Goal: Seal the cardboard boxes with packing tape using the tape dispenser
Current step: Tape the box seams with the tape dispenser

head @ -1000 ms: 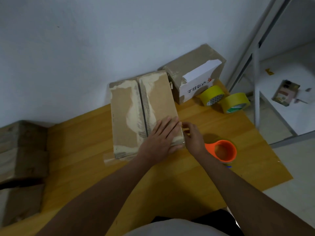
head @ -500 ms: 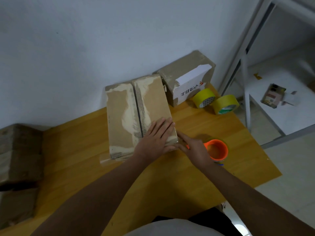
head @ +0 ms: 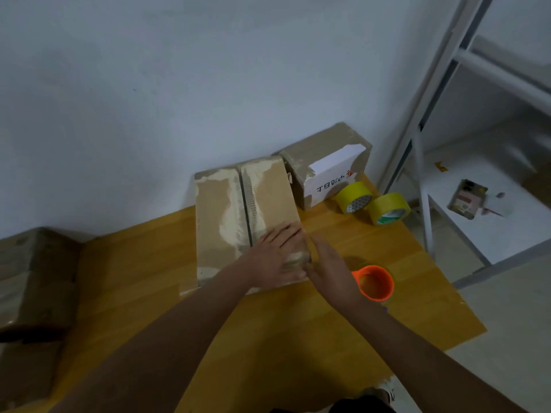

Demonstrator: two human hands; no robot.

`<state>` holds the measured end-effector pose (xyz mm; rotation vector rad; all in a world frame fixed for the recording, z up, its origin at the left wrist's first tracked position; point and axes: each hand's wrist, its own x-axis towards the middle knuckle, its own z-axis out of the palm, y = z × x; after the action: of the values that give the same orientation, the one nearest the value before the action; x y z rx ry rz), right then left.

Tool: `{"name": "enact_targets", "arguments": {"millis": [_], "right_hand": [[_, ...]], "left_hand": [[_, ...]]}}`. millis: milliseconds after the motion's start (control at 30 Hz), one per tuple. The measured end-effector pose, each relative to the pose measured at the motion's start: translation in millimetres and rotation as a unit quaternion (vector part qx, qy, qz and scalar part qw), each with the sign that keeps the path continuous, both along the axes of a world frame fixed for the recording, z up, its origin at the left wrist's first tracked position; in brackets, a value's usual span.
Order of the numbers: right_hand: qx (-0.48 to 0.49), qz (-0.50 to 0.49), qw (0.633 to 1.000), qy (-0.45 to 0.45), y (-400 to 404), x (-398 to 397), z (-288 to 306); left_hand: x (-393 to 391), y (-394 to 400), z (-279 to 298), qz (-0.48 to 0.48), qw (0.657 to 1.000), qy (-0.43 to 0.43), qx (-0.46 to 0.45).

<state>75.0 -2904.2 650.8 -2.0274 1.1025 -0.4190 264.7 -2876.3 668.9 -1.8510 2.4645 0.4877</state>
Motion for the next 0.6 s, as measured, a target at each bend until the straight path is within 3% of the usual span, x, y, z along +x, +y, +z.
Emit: {"name": "enact_targets", "arguments": {"millis": [133,300,367,433,533,600], "right_hand": [[-0.143,0.081,0.986,0.022,14.5,19.4,17.2],[-0.226,0.244,0.937,0.102,38.8,73.4,20.2],[-0.257,0.277,0.917,0.128,47.6,96.7,15.7],[-0.295,0.288,0.895,0.170,50.9,116.6,13.3],[-0.318,0.284,0.879,0.215,48.7,133.2,12.5],[-0.311,0.291,0.871,0.244,44.7,134.4,7.9]], "left_hand": [[19.7,20.0,23.3,0.121,0.974,0.163,-0.102],[81.5,87.7,24.8,0.388,0.865,0.249,-0.197],[100.5,115.0,15.0,0.535,0.767,0.300,-0.189],[109.1,135.2,2.5,0.658,0.637,0.384,-0.121],[109.9,151.1,-23.2,0.670,0.501,0.548,-0.024],[104.2,154.6,-30.5,0.634,0.431,0.642,-0.008]]}}
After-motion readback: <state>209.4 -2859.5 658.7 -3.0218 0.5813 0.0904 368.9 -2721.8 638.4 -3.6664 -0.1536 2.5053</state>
